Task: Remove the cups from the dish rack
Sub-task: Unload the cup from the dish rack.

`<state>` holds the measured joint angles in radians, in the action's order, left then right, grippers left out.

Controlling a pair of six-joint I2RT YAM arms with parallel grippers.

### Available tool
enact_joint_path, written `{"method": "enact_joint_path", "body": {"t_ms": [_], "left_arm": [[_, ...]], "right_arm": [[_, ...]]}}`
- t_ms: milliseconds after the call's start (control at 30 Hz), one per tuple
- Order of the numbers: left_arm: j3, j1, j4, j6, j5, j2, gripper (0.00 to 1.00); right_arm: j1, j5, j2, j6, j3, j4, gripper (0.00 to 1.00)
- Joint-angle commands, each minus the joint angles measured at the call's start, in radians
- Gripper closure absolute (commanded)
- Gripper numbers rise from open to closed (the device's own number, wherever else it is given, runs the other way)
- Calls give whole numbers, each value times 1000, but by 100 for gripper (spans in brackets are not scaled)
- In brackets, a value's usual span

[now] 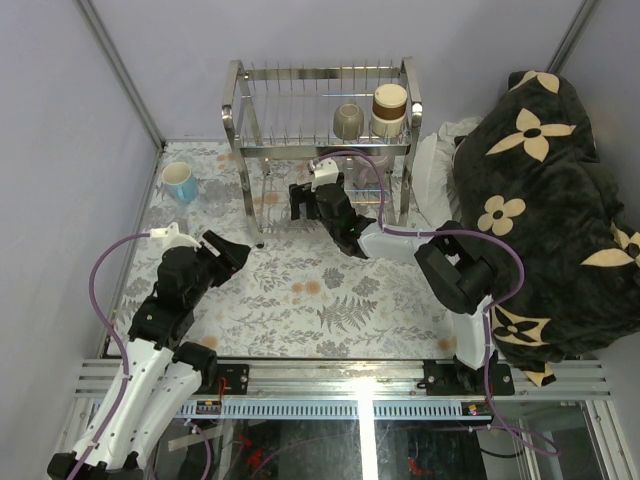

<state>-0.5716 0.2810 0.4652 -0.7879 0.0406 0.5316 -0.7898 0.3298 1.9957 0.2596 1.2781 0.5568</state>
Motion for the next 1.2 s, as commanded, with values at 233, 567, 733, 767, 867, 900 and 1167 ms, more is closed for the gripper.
{"method": "enact_joint_path", "body": {"t_ms": [233, 567, 733, 767, 867, 900, 1167], "left_arm": [[10, 5, -38, 7, -7, -7, 35], [9, 7, -36, 8, -8, -6, 34], [8, 7, -34, 9, -9, -8, 34], [9, 5, -35, 9, -8, -9, 34], [9, 7, -34, 9, -10, -9, 34], [9, 6, -34, 9, -10, -9, 34], [7, 5, -35, 9, -9, -7, 34]], "right_arm": [[1, -15, 24, 35, 36, 32, 0], [1, -19, 67, 44, 63, 47, 0], [2, -9, 91, 19, 70, 83, 0], [1, -4, 102, 13, 72, 91, 0], [2, 5, 124, -1, 83, 110, 0], [2, 8, 131, -7, 85, 119, 0], [2, 47, 165, -26, 88, 192, 1]]}}
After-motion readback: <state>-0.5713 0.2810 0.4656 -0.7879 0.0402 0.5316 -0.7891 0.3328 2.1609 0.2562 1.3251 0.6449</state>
